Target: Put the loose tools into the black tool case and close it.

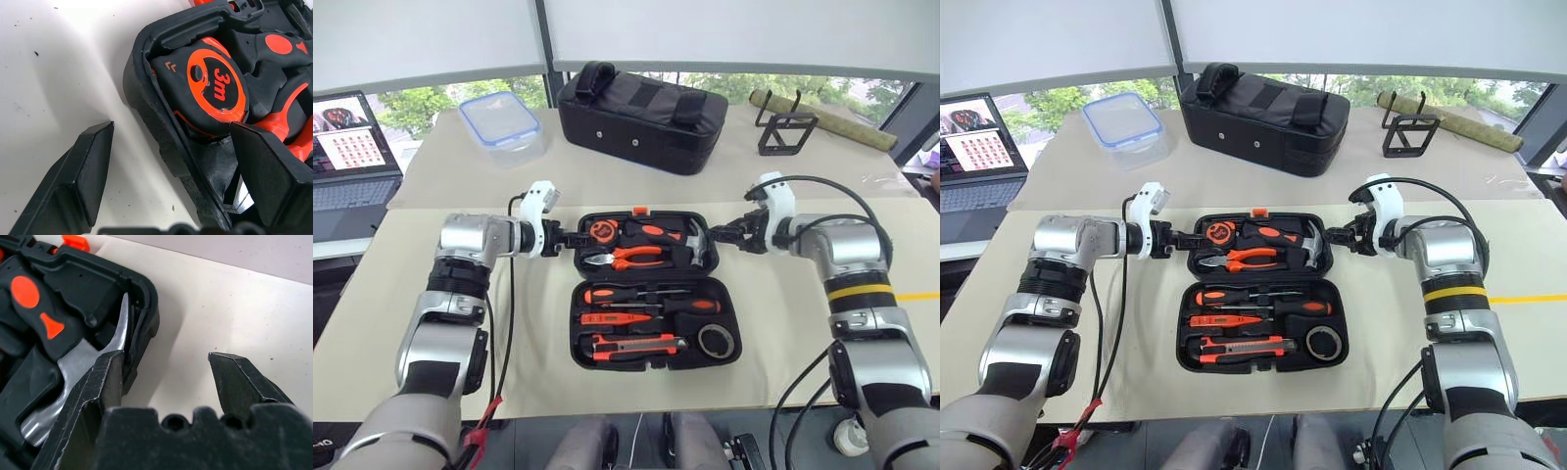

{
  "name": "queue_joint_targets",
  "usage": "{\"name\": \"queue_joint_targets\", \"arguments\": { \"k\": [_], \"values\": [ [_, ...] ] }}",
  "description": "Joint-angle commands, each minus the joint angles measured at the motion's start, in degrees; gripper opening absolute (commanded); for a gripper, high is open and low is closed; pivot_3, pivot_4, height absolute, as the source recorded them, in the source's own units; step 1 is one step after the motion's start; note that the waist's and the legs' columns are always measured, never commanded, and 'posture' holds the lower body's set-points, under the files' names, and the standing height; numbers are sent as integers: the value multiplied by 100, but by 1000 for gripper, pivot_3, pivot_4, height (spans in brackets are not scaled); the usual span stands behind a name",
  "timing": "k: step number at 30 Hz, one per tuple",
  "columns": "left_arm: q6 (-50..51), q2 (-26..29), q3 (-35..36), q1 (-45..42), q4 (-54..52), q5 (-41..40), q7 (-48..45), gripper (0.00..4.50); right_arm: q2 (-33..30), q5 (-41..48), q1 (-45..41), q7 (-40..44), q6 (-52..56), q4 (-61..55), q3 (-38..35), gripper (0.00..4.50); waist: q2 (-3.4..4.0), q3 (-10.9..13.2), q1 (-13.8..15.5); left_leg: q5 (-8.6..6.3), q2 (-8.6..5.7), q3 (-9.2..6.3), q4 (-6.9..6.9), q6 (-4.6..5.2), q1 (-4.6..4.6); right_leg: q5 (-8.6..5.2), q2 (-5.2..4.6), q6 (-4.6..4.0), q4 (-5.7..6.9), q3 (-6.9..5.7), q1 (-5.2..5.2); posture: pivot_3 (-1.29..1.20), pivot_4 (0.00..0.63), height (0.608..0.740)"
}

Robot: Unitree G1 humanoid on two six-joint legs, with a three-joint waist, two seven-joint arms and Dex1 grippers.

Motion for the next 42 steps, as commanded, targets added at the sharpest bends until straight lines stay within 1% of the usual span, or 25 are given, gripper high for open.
{"name": "queue_joint_targets", "arguments": {
  "k": [1, 3, 4, 6, 7, 9, 10, 12, 15, 17, 22, 24, 27, 30, 32, 34, 36, 38, 42],
  "values": [
    [-71, -44, -174, 40, 16, 165, 1, 2857, 79, -96, -149, -113, -162, 96, -23, 2109, 1, -1, 15, 1, 0, 0, 0, -1, 7, 0, -1, 0, 1, 6, 7, 0, 150, 715],
    [-51, -35, -183, 84, -31, 169, -22, 2146, 96, -116, -146, -74, -141, 94, 15, 1441, 3, -2, 28, 2, 1, -2, 0, -2, 22, 0, -1, 0, 1, 14, 20, 0, 150, 715],
    [-42, -26, -196, 111, -71, 171, -38, 1745, 106, -115, -138, -64, -122, 68, 22, 1038, 4, -3, 34, 2, 1, -3, 0, -2, 26, 0, -2, 0, 1, 16, 25, 0, 150, 715],
    [-26, -14, -221, 155, -144, 173, -63, 1104, 123, -107, -117, -16, -103, -8, 54, 447, 4, -3, 47, 2, 0, -5, 0, -2, 38, 0, -1, 0, 1, 20, 37, 0, 150, 715],
    [-11, -14, -226, 170, -178, 167, -71, 730, 130, -104, -111, 1, -93, -43, 66, 34, 4, -4, 47, 2, -1, -7, 0, -2, 40, 0, -1, 0, 1, 21, 39, 0, 150, 715],
    [31, -21, -219, 196, -254, 146, -76, 194, 153, -99, -126, 16, -86, -86, 75, 0, 7, -7, 52, 2, -4, -8, 0, -2, 47, 1, -3, 1, 1, 25, 45, 0, 150, 715],
    [47, -25, -211, 208, -300, 130, -84, 48, 174, -79, -157, 11, -72, -93, 52, 0, 7, -7, 52, 2, -5, -8, 0, -2, 49, 1, -2, 1, 1, 26, 45, 0, 150, 715],
    [69, -28, -189, 233, -395, 104, -89, 20, 193, -43, -198, 10, -47, -124, 11, 0, 7, -8, 50, 2, -4, -9, -1, -2, 49, 1, -2, 1, 1, 27, 44, 0, 150, 715],
    [-523, -160, 115, 128, -553, 6, -23, 20, 265, 36, -576, 33, -349, -12, -138, 0, 7, -7, 38, 2, -4, -8, -1, -2, 47, 1, -2, 1, 2, 28, 40, 0, 150, 715],
    [-1041, -261, 270, 14, -535, 12, 11, 20, 321, -32, -820, -96, -638, 219, -201, 0, 6, -7, 32, 3, -8, -7, 0, -4, 36, 1, -3, 1, 1, 27, 30, 0, 150, 715],
    [-2074, -559, 665, -367, -195, 15, 309, 20, 446, -209, -1316, -559, -1502, 910, -393, 0, 3, -5, 15, 14, -9, -7, 1, -19, -21, 7, -14, -8, 10, 24, -36, 0, 150, 715],
    [-2475, -633, 707, -407, -152, 59, 293, 20, 425, -374, -1380, -743, -1926, 1095, -389, 0, 3, -5, 0, 19, -4, -7, 1, -23, -34, 9, -16, -10, 27, 22, -48, 0, 150, 715],
    [-2888, -668, 646, -286, -252, 117, 191, 20, 356, -617, -1257, -836, -2588, 1106, -297, 0, 3, -5, -39, 20, 0, -9, 0, -21, -42, 9, -16, -10, 22, 18, -54, 0, 150, 715],
    [-3728, -600, 373, 264, -743, 387, 38, 20, 279, -777, -595, -678, -3154, 360, -153, 0, 4, -5, -75, 21, -1, -9, -1, -20, -68, 9, -16, -9, 12, 16, -78, 0, 150, 715],
    [-4428, -551, 230, 610, -953, 676, 138, 20, 229, -920, -122, -670, -3504, -168, -44, 0, 4, -6, -93, 20, 0, -17, -8, -20, -63, 9, -15, -9, 13, 15, -82, 0, 150, 715],
    [-4848, -550, 245, 1065, -1289, 851, 425, 20, 170, -1127, 604, -772, -4032, -873, 52, 0, 5, -10, -94, 20, 1, -17, -12, -21, -63, 9, -12, -9, 15, 9, -89, 0, 150, 715],
    [-5191, -521, 238, 1448, -1615, 985, 586, 20, 184, -1162, 1113, -895, -4335, -1341, -27, 0, 3, -18, -93, 20, 2, -18, -14, -21, -55, 9, -7, -9, 16, 8, -83, 0, 150, 715],
    [-5220, -517, 271, 1697, -1950, 955, 666, 20, 206, -1111, 1395, -1002, -4432, -1563, -162, 0, 4, -20, -103, 20, 1, -16, -13, -21, -48, 9, -3, -9, 11, 8, -74, 0, 150, 715],
    [-4933, -534, 424, 2095, -2634, 750, 876, 20, 275, -805, 1911, -1092, -4625, -1991, -541, 0, 3, -20, -58, 19, 2, -10, -12, -21, 17, 9, 6, -11, -1, 24, -17, 0, 150, 715]
  ]
}}
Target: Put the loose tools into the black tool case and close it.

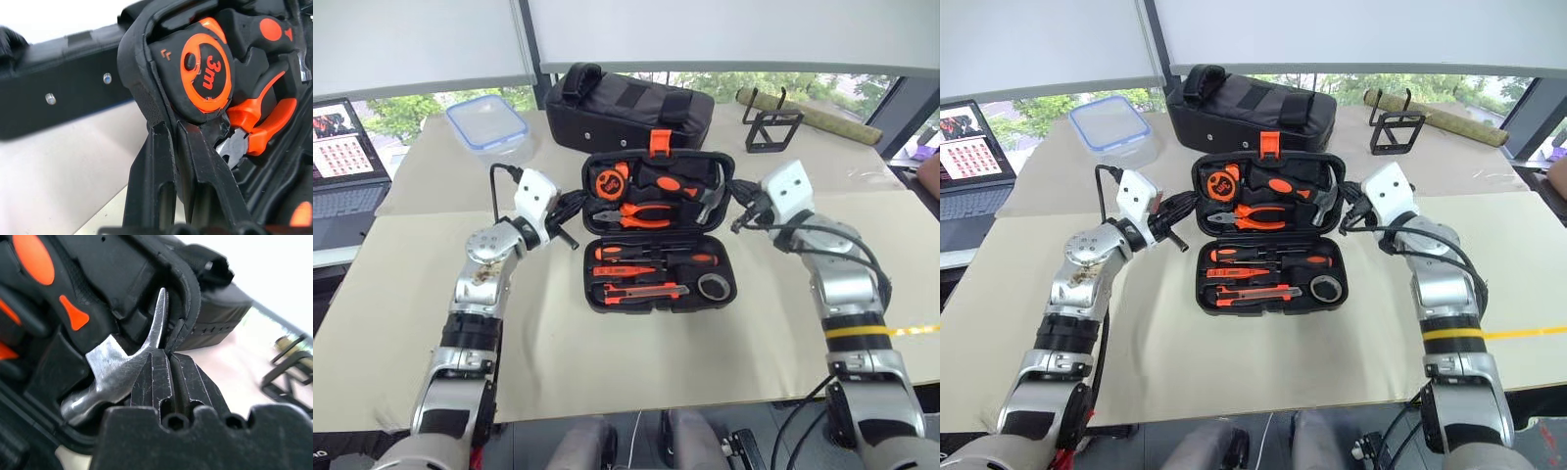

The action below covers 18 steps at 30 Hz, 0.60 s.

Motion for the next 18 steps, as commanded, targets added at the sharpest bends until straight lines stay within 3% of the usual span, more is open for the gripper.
{"name": "queue_joint_targets", "arguments": {
  "k": [1, 8, 9, 11, 17, 18],
  "values": [
    [252, 20, 45, 237, -751, -151, 104, 20, 71, 284, 388, 57, -234, -511, -167, 0, 0, 0, 21, 0, 0, 1, 0, 0, 8, 0, 3, 0, 1, 6, 7, 0, 150, 715],
    [1428, 290, 400, 1121, -2092, -743, 182, 20, -203, 1242, 1686, 581, 368, -2242, -546, 0, 1, 0, 21, 0, 11, 5, -6, -1, 17, 0, 16, -2, 7, 20, 10, 0, 150, 715],
    [1594, 375, 451, 1299, -2332, -851, 142, 723, -302, 1426, 1929, 685, 542, -2580, -616, 702, 1, 0, 11, -1, 13, 7, -13, -1, 18, 0, 17, -2, 8, 23, 8, 0, 150, 715],
    [1959, 623, 641, 1628, -2810, -1146, 50, 1234, -576, 1857, 2403, 854, 984, -3278, -862, 1191, 2, 0, 10, -4, 21, 9, -19, -6, 25, 0, 26, -3, 7, 27, 9, 0, 150, 715],
    [3060, 1725, 1369, 2194, -3333, -2095, -593, 3623, -1664, 2934, 3439, 1643, 2066, -4391, -1841, 3338, 0, 7, 78, -5, 19, 11, -15, -6, 15, 2, 37, -16, 5, 26, -2, 0, 150, 715],
    [3255, 2132, 1416, 2312, -3243, -2260, -1043, 3877, -1931, 3215, 3807, 2071, 2283, -4555, -2030, 3612, 0, 7, 99, -6, 19, 11, -18, -5, 26, 2, 39, -16, 2, 25, 8, 0, 150, 715]
  ]
}}
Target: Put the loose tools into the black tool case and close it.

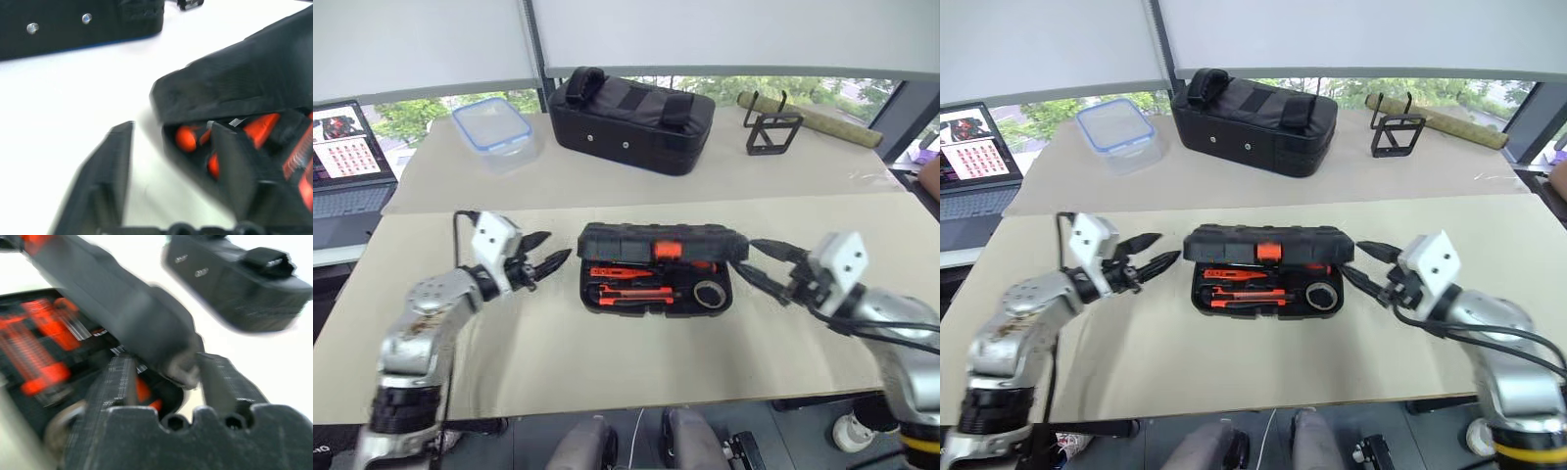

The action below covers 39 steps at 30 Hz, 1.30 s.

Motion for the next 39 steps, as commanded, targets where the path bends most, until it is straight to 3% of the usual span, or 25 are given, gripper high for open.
{"name": "queue_joint_targets", "arguments": {
  "k": [1, 3, 5, 9, 10, 13, 17, 18, 23, 30, 34, 39],
  "values": [
    [351, 889, 280, 165, 4, -502, -1125, 4336, -625, 858, 742, 1035, 573, -714, -732, 3673, 3, 2, 46, -4, 2, 0, -1, 4, 22, -1, 3, 0, -6, -3, 23, 0, 150, 715],
    [259, 1459, 6, -134, 656, -371, -1778, 4451, -979, 894, 1293, 1559, 662, -875, -722, 3673, 1, 1, 86, -15, 7, -2, -32, 15, 65, -4, 5, 0, -41, -13, 67, 0, 150, 715],
    [-71, 1463, -546, -805, 1340, 41, -1914, 4451, -1088, 594, 1438, 1564, 536, -877, -380, 3673, -3, 4, 150, -17, 8, -4, -45, 19, 87, -3, 8, 1, -63, -24, 94, 0, 150, 715],
    [-807, 898, -1449, -2142, 2653, 842, -1937, 4500, -1126, 132, 1352, 1502, 372, -857, 248, 2576, -9, 5, 257, -25, 1, -2, -42, 1, 102, 9, -7, 11, -81, -29, 131, 0, 150, 715],
    [-1012, 695, -1669, -2461, 3008, 1035, -1970, 4108, -1109, 20, 1246, 1466, 352, -827, 444, 2181, -10, 5, 265, -24, -2, -2, -42, -1, 108, 10, -10, 13, -82, -29, 138, 0, 150, 715],
    [-1797, 54, -2302, -3263, 4059, 1632, -2147, 3627, -1019, -410, 809, 1347, 251, -602, 1077, 1412, -24, 9, 261, -21, -2, -3, -38, 2, 100, 10, -12, 14, -87, -33, 133, 0, 150, 715],
    [-2744, -559, -2663, -3933, 5285, 2131, -2203, 2183, -915, -827, 288, 1363, 46, -194, 1651, 6, -33, 10, 221, -8, -4, 2, -15, 22, 39, 14, -28, 13, -78, -32, 68, 0, 150, 715],
    [-2942, -698, -2703, -4087, 5572, 2218, -2215, 1986, -863, -888, 107, 1365, 31, -66, 1760, 0, -33, 10, 208, -8, -1, 2, -3, 21, 28, 14, -31, 12, -76, -33, 60, 0, 150, 715],
    [-3489, -1108, -2877, -4572, 6350, 2512, -2565, 130, -612, -1227, -721, 1345, -100, 546, 2170, 0, -40, 14, 206, -8, -1, -1, 15, 21, -1, 14, -31, 12, -81, -39, 48, 0, 150, 715],
    [-3454, -648, -3057, -4086, 5434, 2432, -4049, 130, -221, -1852, -1721, 798, -405, 1765, 2205, 0, -45, 18, 113, -8, -7, -2, 23, 25, -14, 16, -33, 16, -72, -39, 38, 0, 150, 715],
    [-3104, -516, -2783, -3928, 4975, 2236, -4144, 130, -305, -1812, -1721, 889, -523, 1850, 2100, 0, -45, 18, 104, -8, -4, -5, 23, 25, -26, 16, -16, 15, -69, -42, 21, 0, 150, 715],
    [-2052, -350, -2267, -4523, 4770, 1730, -4260, 130, -744, -1230, -1188, 1281, -129, 1140, 1429, 0, -46, 19, 123, -7, -6, -5, 42, 25, -68, 17, -14, 14, -49, -43, -21, 0, 150, 715]
  ]
}}
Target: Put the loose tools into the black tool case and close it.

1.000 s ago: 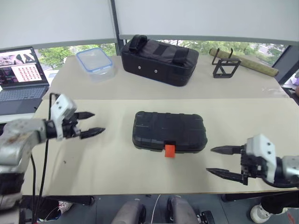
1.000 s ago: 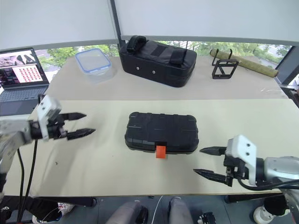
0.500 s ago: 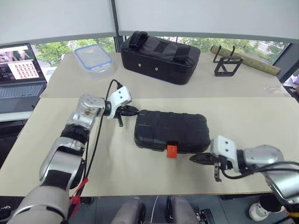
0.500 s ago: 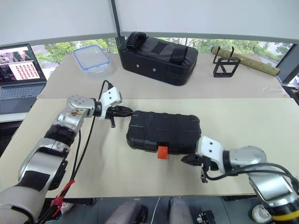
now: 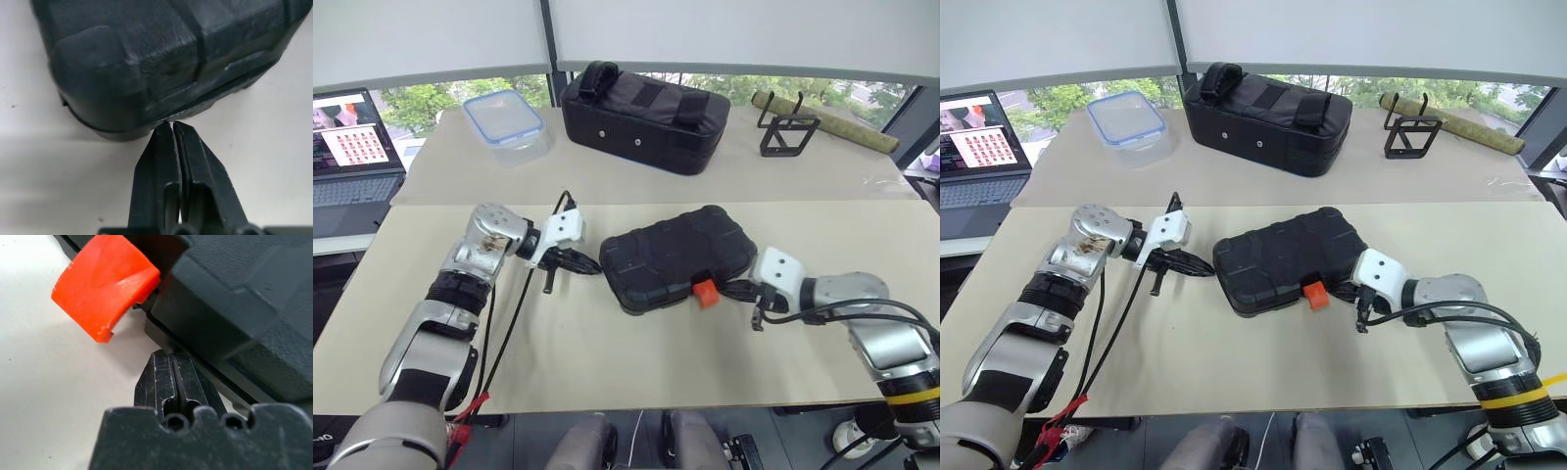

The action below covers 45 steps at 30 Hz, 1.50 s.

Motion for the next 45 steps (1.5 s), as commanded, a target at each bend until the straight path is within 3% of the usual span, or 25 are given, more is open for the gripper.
{"name": "queue_joint_targets", "arguments": {
  "k": [1, 4, 6, 15, 19, 26, 30, 37, 45],
  "values": [
    [1038, 244, 450, -762, -510, -581, -350, 130, -448, 647, 428, 434, 273, -804, -796, 0, 0, 0, 9, 0, 0, -1, 6, 0, -7, 0, 1, 0, 1, 0, -6, 0, 150, 715],
    [1782, 567, 210, -961, -1113, -1248, -767, 130, -624, 970, 774, 599, 466, -1170, -1152, 0, 1, -1, -22, -1, 0, -2, 16, 1, -14, 1, 1, 2, -1, -2, -5, 0, 150, 715],
    [2062, 473, 120, -1078, -1401, -1415, -786, 130, -604, 1129, 905, 519, 634, -1349, -1328, 0, 1, -1, -33, -1, 2, -2, 14, 1, -14, 1, -4, 2, -1, 2, -4, 0, 150, 715],
    [1064, -1471, -671, -835, -586, -167, 925, 130, 120, 1320, 810, -399, 965, -1732, -1323, 0, 4, -2, 46, -3, 2, -5, 11, 3, 38, 1, -5, 3, -15, 10, 60, 0, 150, 715],
    [221, -1373, -1364, -503, -142, 706, 1025, 130, 367, 1158, 531, -678, 1022, -1728, -986, 0, 2, -1, -30, -2, 5, 5, -8, 1, 48, 2, -18, 2, -12, 19, 55, 0, 150, 715],
    [126, -1307, -1344, -334, -155, 754, 875, 130, 786, 758, -26, -1041, 1035, -1334, -311, 0, 10, -10, -21, -3, 9, 2, -19, 2, 90, 3, -13, -1, -17, 20, 87, 0, 150, 715],
    [170, -1379, -1285, -328, -202, 750, 952, 130, 723, 552, -31, -931, 1092, -1247, 18, 0, 12, -11, -17, -3, 9, 2, -19, 2, 92, 3, -1, -1, -12, 14, 86, 0, 150, 715],
    [239, -1467, -1173, -359, -198, 726, 1053, 130, 519, 598, 516, -871, 1278, -1789, -7, 0, 11, -27, -1, -3, 8, 1, -19, 2, 94, 3, 1, -1, -13, 13, 89, 0, 150, 715],
    [207, -1499, -1118, -376, -206, 720, 1054, 130, 310, 929, 1362, -997, 1755, -2618, -643, 0, 11, -27, 7, -3, 7, 2, -19, 2, 93, 2, -1, 0, -14, 15, 88, 0, 150, 715]
  ]
}}
